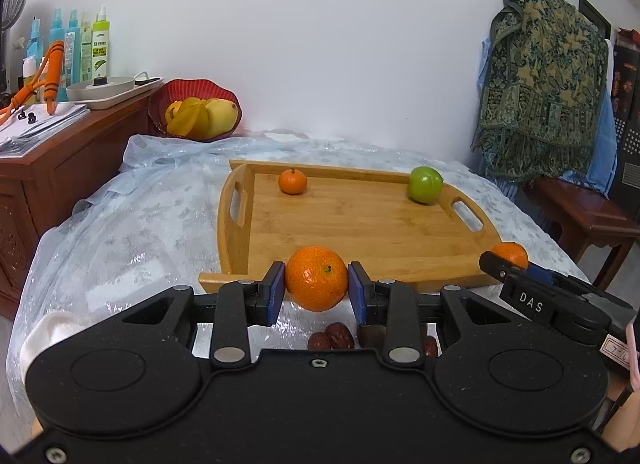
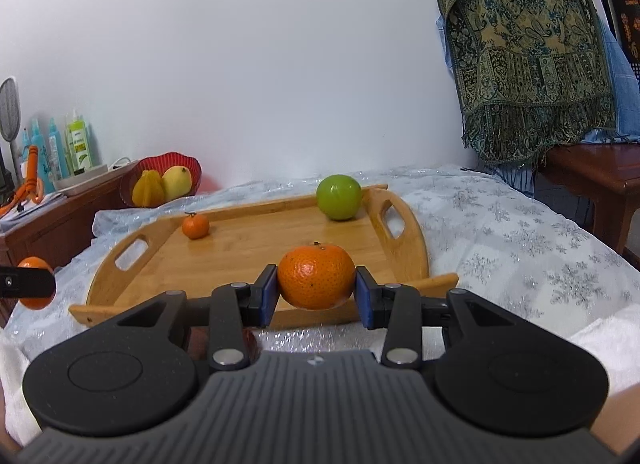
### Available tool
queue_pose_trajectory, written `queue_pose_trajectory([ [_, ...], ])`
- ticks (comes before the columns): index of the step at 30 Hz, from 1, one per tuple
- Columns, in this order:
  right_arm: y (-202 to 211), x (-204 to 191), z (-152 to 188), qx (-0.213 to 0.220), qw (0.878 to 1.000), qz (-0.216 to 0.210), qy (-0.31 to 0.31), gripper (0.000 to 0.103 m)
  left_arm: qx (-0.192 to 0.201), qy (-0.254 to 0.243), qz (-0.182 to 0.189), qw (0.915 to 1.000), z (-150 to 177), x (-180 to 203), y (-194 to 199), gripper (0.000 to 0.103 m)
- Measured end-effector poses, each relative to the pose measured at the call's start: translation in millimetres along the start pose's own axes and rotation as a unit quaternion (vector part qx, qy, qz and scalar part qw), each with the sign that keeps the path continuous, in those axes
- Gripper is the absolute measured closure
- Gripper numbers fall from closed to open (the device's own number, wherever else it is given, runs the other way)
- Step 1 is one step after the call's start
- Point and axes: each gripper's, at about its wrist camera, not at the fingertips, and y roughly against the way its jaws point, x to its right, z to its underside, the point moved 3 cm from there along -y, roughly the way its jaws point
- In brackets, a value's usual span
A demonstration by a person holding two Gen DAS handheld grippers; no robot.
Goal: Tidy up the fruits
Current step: 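Lift and carry both held tangerines over the bamboo tray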
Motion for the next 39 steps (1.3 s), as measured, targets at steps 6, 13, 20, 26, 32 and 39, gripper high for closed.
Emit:
queue_pose_trajectory([
  [6,-13.1,2.8,-6.8,-0.004,1.0,0.004,0.008,0.059,-0.004,0.002,0.006,1.0,-9.7,-0.6,-9.0,0.072],
  [13,-41.6,17.6,-23.4,-0.019,1.0,0.019,-0.009,0.059,-0.004,-0.008,0.004,1.0,-22.7,0.2,-25.1,0.072],
  [20,-73.0,17.8,-41.4,-0.031,0.999,0.02,-0.002,0.059,-0.005,-0.022,-0.003,0.9997,-34.8,0.0,-42.8,0.072],
  [26,-98.0,18.3,-49.9,-0.054,0.998,0.017,0.007,0.059,-0.015,-0.025,-0.005,0.9996,-39.9,3.1,-70.0,0.072],
  [32,-114.4,18.8,-51.6,-0.074,0.997,0.009,0.003,0.059,-0.026,-0.016,-0.001,0.9995,-48.1,2.5,-102.8,0.072],
  [39,-135.5,19.8,-55.2,-0.095,0.995,0.006,0.003,0.059,-0.039,-0.012,0.001,0.9992,-60.4,4.3,-147.1,0.072],
])
